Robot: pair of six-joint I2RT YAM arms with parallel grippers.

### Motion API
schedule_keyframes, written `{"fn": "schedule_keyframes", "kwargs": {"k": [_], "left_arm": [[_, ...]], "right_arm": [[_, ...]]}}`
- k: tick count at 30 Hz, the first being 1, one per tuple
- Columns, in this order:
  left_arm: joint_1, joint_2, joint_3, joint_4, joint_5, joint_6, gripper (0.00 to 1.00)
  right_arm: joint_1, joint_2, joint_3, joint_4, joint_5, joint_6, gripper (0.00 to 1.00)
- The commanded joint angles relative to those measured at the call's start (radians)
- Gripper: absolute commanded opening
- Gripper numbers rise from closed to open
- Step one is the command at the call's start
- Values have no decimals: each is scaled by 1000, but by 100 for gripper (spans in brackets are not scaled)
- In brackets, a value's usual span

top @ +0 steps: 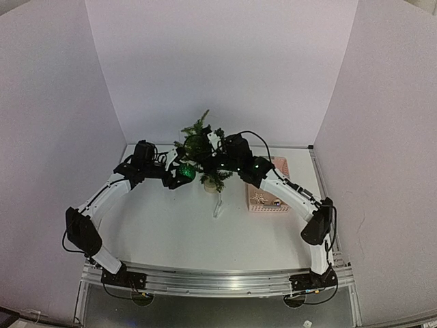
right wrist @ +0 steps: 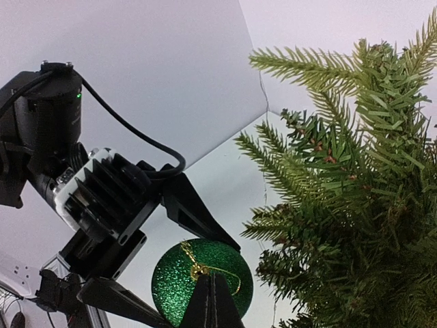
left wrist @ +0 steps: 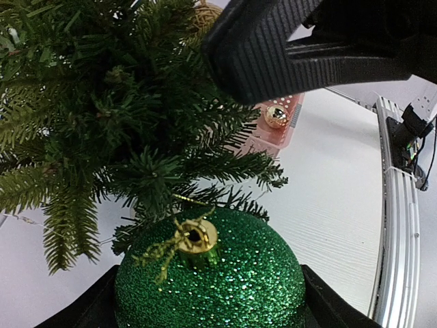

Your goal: Decorate the small christmas tree

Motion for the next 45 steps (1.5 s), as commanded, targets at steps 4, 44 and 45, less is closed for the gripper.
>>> {"fn": "schedule_keyframes", "kwargs": {"k": [4, 44, 45], "left_arm": [[13, -14, 42, 43, 11, 18, 48], [34, -43, 256, -239, 157, 673, 48], [33, -62, 230, -230, 182, 695, 48]], "right_arm": [[9, 36, 89, 18, 36, -13, 0], [-14, -249, -194, 25, -153, 9, 49], [-15, -234, -173, 29, -209, 23, 56]]}}
